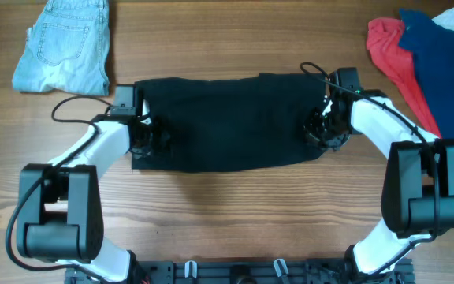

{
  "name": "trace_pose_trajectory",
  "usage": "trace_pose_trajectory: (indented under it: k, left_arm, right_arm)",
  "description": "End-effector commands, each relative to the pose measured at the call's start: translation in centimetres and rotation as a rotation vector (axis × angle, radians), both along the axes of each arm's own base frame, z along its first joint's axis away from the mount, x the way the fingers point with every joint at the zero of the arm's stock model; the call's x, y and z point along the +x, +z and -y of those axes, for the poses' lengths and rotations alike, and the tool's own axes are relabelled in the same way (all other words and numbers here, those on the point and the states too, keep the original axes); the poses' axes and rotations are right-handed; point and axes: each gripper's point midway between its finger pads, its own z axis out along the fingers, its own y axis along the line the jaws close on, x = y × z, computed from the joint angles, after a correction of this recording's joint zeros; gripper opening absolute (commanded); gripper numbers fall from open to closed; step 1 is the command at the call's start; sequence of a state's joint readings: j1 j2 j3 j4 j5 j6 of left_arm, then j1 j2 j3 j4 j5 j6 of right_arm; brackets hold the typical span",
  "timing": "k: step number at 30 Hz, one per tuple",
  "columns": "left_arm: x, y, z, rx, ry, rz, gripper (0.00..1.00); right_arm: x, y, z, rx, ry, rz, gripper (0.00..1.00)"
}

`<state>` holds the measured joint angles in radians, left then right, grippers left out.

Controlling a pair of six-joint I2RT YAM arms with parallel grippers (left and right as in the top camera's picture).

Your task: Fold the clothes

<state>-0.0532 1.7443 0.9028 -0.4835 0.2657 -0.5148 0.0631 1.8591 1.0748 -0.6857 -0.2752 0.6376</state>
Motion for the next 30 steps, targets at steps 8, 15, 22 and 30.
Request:
trace_pose_trajectory:
  k: [8, 15, 22, 30]
  left_arm:
    - [-1.9, -0.4, -7.0, 0.073, 0.21, -0.123, 0.05]
    - [3.1, 9.7, -8.1, 0.109, 0.201, 0.171, 0.64]
    - [1.7, 7.9, -11.9, 0.141, 0.216, 0.1, 1.0]
    - [1.9, 4.2, -11.8, -0.058, 0.094, 0.078, 1.0]
  right_arm:
    - [0.0, 1.6, 5.6, -0.117, -0.201, -0.015, 0.21]
    - [2.5, 11.2, 6.6, -0.13, -0.131, 0.261, 0.99]
    - [2.7, 11.7, 4.6, -0.039, -0.016, 0.297, 1.0]
    - [3.0, 11.8, 4.6, -0.04, -0.013, 0.31, 1.0]
